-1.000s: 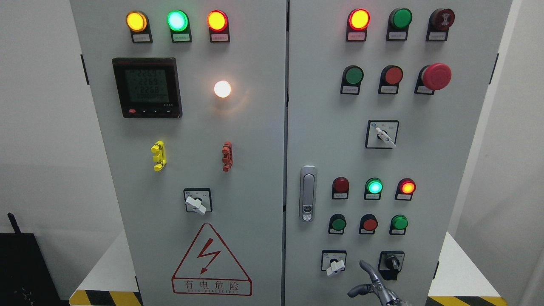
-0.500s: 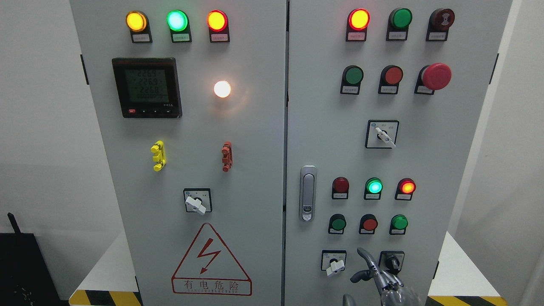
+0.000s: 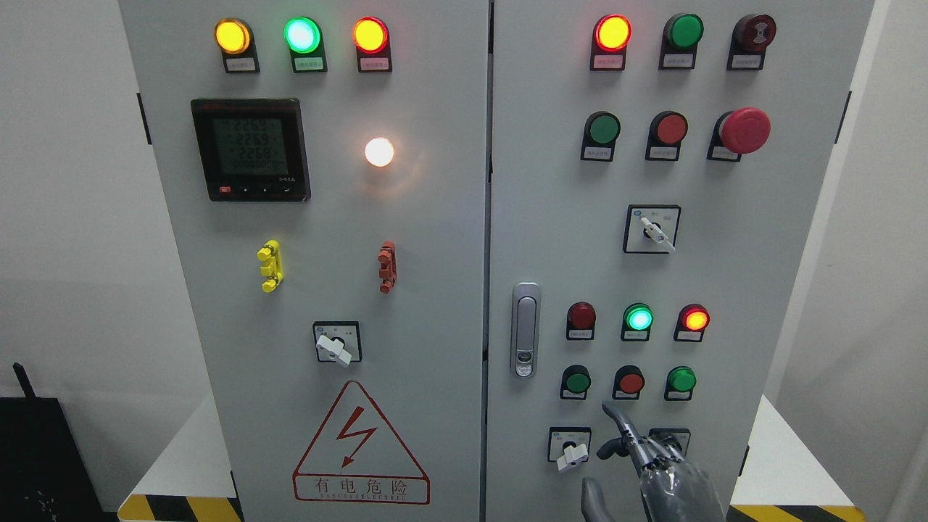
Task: Press green start button
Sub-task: 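Raise the right hand up toward the lower green push button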
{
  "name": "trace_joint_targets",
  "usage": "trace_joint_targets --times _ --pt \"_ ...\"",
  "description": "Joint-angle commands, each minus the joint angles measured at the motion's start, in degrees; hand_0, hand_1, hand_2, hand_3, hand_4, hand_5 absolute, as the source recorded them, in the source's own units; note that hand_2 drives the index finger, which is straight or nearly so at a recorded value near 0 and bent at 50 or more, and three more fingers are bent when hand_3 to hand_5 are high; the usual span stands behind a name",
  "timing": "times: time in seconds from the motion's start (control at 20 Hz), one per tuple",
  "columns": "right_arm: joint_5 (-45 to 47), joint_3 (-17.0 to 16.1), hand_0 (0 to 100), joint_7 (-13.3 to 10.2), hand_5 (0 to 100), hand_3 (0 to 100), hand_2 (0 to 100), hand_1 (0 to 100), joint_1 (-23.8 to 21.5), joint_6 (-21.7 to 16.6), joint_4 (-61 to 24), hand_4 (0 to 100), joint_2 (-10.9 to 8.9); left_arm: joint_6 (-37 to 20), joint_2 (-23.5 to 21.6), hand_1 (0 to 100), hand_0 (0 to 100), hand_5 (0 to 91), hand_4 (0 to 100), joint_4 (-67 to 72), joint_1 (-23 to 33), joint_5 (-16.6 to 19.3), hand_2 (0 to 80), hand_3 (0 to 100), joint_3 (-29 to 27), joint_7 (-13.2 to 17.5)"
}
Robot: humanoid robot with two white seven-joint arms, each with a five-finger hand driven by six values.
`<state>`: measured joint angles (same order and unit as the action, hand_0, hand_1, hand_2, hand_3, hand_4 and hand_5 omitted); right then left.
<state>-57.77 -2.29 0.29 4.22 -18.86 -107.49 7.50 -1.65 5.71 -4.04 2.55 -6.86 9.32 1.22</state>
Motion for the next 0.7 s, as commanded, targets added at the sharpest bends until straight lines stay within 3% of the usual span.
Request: trace_joint_targets --times 0.0,0.65 --pt "-2.6 -0.3 68 0.0 39 53 0 37 2.2 0.1 2.6 54 0.06 0.0 0.0 56 12 0.0 0 0.0 0.0 0.0 0.0 0 0.0 0.0" --pt "-5.2 0.1 69 0.0 38 54 0 38 4.6 0.5 5.8 54 0.06 0.0 0.0 56 12 0.0 0 0.0 0.0 0.0 0.0 0 0.0 0.0"
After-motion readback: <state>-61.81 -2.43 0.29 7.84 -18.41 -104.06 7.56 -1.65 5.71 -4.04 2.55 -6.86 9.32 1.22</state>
